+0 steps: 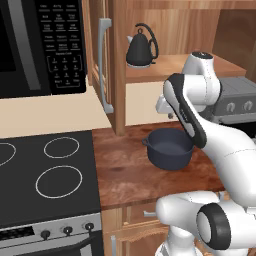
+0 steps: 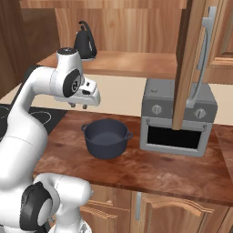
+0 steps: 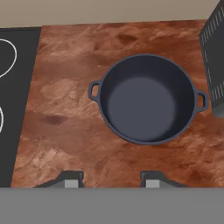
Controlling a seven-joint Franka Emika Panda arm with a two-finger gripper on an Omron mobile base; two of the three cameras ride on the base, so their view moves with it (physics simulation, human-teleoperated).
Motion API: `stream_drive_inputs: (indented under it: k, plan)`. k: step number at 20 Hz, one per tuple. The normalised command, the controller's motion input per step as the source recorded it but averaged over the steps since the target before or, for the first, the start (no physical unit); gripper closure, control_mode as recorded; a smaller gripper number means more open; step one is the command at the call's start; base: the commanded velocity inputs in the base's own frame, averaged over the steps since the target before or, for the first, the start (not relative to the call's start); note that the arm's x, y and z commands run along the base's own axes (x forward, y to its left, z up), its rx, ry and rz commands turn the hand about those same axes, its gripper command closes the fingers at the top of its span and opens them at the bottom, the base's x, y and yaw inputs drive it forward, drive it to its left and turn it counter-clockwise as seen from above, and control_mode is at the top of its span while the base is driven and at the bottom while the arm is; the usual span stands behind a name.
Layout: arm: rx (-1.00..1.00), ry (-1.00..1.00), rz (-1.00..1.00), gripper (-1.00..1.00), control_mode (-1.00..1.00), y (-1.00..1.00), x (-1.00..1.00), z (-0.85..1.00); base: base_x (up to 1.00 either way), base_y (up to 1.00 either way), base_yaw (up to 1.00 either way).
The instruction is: Pick the kettle from the cabinet and place it on a stove burner. Then pick the pot from the counter and place it on another stove burner. Finally, turn both burners on.
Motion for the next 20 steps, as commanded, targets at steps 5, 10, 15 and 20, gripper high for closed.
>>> stream_drive_inputs:
  k: [5,10,15,20]
  plan:
    - [0.00,-0.08,0.00,-1.00,-1.00,0.00,0.00,0.00,0.00,0.00,0.00]
    - [-0.01,-0.15,0.00,-1.00,-1.00,0.00,-0.03,0.10,0.00,0.00,0.00]
    - [-0.01,-0.14,0.00,-1.00,-1.00,0.00,-0.05,0.11,0.00,0.00,0.00]
    - [0.00,-0.14,0.00,-1.00,-1.00,-0.03,-0.03,0.17,0.00,0.00,0.00]
